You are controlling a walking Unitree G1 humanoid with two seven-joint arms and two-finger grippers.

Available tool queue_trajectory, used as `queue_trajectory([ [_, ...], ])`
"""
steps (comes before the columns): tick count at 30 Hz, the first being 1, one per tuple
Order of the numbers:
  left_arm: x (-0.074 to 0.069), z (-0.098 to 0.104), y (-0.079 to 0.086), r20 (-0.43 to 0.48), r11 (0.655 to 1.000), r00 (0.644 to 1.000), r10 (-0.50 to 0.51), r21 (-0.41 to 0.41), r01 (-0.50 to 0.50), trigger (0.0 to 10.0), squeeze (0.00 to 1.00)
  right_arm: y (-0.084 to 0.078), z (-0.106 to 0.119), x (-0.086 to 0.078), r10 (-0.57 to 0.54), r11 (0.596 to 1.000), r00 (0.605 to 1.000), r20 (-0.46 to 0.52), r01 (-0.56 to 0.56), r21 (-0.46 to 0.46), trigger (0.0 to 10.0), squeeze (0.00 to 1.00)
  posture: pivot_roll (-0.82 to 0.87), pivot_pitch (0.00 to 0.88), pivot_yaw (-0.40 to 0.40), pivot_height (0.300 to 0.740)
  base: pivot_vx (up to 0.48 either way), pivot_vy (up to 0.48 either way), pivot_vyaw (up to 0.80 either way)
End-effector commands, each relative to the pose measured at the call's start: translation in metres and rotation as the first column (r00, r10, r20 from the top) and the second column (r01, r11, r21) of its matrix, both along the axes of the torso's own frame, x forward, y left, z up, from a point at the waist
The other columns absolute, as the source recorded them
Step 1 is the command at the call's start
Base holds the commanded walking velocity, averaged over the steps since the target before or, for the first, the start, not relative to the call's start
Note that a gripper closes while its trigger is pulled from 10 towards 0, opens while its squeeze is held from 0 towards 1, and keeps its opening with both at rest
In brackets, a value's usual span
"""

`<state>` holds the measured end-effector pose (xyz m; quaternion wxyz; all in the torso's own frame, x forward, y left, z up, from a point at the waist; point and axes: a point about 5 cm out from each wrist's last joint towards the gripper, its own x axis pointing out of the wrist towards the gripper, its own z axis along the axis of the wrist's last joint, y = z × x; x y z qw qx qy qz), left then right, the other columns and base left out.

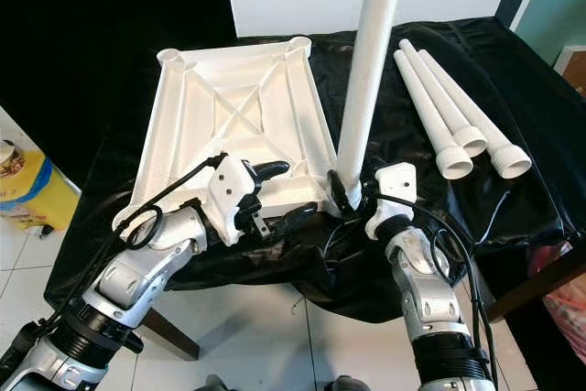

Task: Building children table

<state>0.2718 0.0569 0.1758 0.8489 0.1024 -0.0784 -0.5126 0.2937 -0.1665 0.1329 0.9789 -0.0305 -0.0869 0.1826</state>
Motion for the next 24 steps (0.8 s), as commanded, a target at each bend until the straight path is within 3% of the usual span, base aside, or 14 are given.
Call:
queue_trajectory([
  [1, -0.01, -0.006, -0.002, -0.025, 0.987, 0.988, -0.151, 0.051, 0.152, 10.0, 0.0, 0.003, 0.001, 0.003, 0.053, 0.998, 0.999, 0.003, -0.053, -0.019, 10.0, 0.0, -0.08, 0.047, 0.019, 0.74, 0.0, 0.0, 0.0],
  [15, -0.01, -0.006, -0.002, -0.025, 0.986, 0.988, -0.153, 0.069, 0.155, 10.0, 0.0, 0.016, 0.0, 0.032, 0.233, 0.966, 0.97, -0.064, -0.238, -0.099, 10.0, 0.0, -0.05, 0.022, 0.03, 0.74, 0.0, 0.0, 0.0],
  [17, -0.01, -0.005, -0.003, -0.027, 0.985, 0.987, -0.157, 0.061, 0.159, 10.0, 0.0, 0.017, -0.002, 0.034, 0.243, 0.963, 0.967, -0.074, -0.25, -0.104, 9.5, 0.0, -0.04, 0.02, 0.027, 0.74, 0.0, 0.0, 0.0],
  [18, -0.01, -0.004, -0.004, -0.029, 0.985, 0.987, -0.161, 0.054, 0.162, 10.0, 0.0, 0.017, -0.003, 0.034, 0.251, 0.96, 0.965, -0.081, -0.259, -0.107, 3.9, 0.0, -0.04, 0.02, 0.027, 0.74, 0.0, 0.0, 0.0],
  [20, -0.01, -0.004, -0.004, -0.029, 0.985, 0.987, -0.161, 0.054, 0.162, 10.0, 0.0, 0.017, -0.003, 0.034, 0.251, 0.96, 0.965, -0.081, -0.259, -0.107, 3.9, 0.0, -0.04, 0.02, 0.027, 0.74, 0.0, 0.0, 0.0],
  [21, -0.009, -0.003, -0.005, -0.023, 0.985, 0.986, -0.163, 0.056, 0.164, 10.0, 0.0, 0.016, -0.004, 0.035, 0.254, 0.959, 0.963, -0.087, -0.263, -0.108, 1.0, 0.0, -0.03, 0.017, 0.02, 0.74, 0.0, 0.0, 0.0],
  [22, -0.008, -0.002, -0.004, -0.019, 0.986, 0.988, -0.155, 0.058, 0.156, 10.0, 0.0, 0.015, -0.007, 0.034, 0.25, 0.959, 0.963, -0.097, -0.26, -0.112, 0.0, 0.0, -0.04, 0.017, 0.018, 0.74, 0.0, 0.0, 0.0],
  [24, -0.008, -0.002, -0.004, -0.019, 0.986, 0.988, -0.155, 0.058, 0.156, 10.0, 0.0, 0.015, -0.007, 0.034, 0.25, 0.959, 0.963, -0.097, -0.26, -0.112, 0.0, 0.0, -0.04, 0.017, 0.018, 0.74, 0.0, 0.0, 0.0],
])
